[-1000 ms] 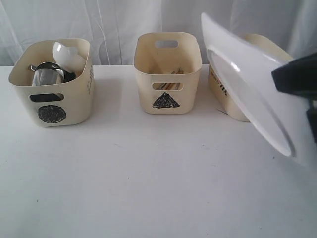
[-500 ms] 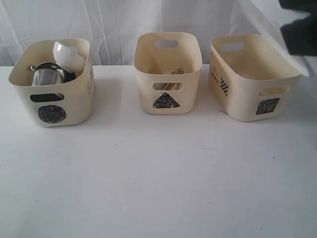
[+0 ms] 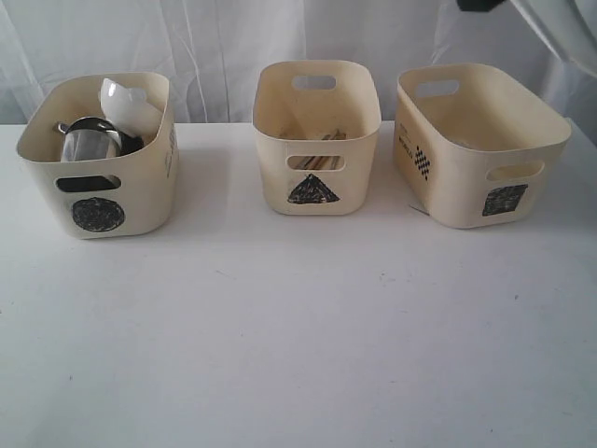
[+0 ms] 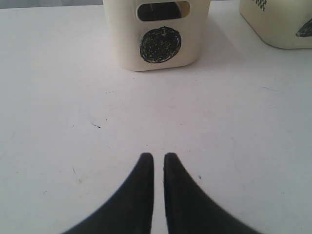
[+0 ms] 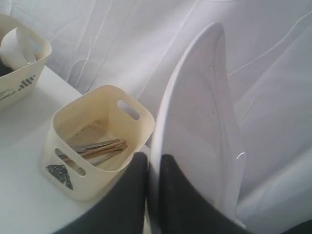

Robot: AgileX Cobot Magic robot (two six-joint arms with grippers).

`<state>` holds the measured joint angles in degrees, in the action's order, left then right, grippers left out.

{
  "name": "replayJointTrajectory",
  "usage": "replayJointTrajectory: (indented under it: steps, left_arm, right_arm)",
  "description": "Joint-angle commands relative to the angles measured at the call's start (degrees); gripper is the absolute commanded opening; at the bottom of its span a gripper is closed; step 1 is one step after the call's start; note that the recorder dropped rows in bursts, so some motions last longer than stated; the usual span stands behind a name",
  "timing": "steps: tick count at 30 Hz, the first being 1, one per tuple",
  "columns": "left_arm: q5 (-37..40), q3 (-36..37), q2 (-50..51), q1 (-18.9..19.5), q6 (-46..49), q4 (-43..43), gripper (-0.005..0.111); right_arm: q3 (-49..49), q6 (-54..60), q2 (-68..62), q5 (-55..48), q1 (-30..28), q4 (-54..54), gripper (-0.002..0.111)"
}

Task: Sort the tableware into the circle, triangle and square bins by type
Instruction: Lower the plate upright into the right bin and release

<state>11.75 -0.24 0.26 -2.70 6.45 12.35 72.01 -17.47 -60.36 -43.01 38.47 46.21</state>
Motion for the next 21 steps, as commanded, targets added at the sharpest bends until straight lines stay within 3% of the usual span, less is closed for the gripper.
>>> replayJointTrajectory:
  steps: [1, 14, 21]
  left_arm:
    - [-0.22, 0.24, -0.26, 0.01, -0.11, 0.19, 0.014]
    - [-0.22, 0.24, -0.26, 0.01, -0.11, 0.19, 0.014]
    - [-0.22, 0.24, -0.26, 0.01, -0.11, 0.19, 0.014]
  right_arm:
    - [0.70, 0.85, -2.82, 9.22, -6.34, 1.83, 0.000]
    - [2.85, 0.37, -17.71, 24.55, -20.95, -0.66, 0.000]
    - [3.87, 0.12, -23.99, 28.91, -24.12, -2.88, 0.000]
